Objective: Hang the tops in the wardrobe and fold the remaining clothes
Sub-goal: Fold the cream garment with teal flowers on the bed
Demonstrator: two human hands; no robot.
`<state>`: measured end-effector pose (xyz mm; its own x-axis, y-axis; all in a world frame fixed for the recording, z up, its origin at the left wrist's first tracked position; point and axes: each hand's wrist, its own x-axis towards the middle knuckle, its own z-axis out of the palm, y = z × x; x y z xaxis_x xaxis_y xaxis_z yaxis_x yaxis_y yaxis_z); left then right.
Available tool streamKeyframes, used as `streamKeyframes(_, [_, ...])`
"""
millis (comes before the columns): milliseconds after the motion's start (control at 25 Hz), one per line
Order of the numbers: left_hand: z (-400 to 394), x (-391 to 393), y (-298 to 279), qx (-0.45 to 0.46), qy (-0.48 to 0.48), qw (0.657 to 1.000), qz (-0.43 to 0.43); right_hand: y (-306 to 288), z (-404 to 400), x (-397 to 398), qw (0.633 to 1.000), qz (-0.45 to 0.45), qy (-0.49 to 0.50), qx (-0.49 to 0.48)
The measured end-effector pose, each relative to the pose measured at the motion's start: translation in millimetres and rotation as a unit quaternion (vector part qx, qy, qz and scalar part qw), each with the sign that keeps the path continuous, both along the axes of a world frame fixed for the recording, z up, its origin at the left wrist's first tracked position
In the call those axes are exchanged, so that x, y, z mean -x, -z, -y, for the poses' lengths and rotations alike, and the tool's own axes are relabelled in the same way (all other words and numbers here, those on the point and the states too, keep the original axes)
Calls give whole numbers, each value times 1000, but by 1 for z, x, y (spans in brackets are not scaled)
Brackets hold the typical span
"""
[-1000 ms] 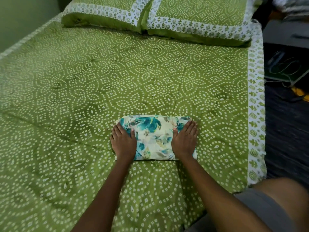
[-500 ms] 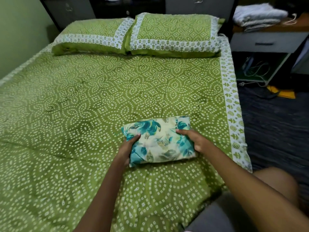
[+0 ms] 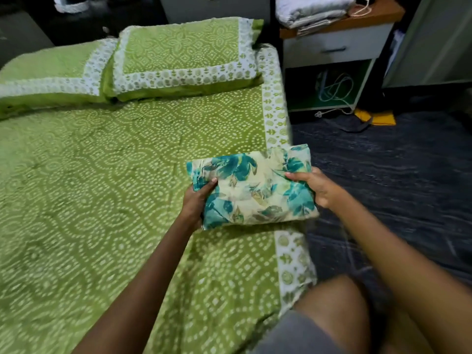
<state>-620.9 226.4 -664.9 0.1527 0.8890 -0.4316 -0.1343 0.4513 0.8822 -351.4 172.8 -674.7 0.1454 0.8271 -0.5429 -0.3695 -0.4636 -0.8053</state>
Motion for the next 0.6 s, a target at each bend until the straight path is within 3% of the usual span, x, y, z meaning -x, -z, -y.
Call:
streamKeyframes(160, [-31, -98, 3, -8, 26, 999, -43, -2, -11, -99, 1000, 17, 8, 9])
streamKeyframes(280, [-41, -167, -22, -9, 54, 997, -45, -35, -7, -166, 999, 42, 23, 21])
streamKeyframes(600, [-23, -291, -217, -19, 116, 992, -34, -233, 36, -273, 991, 75, 73, 80])
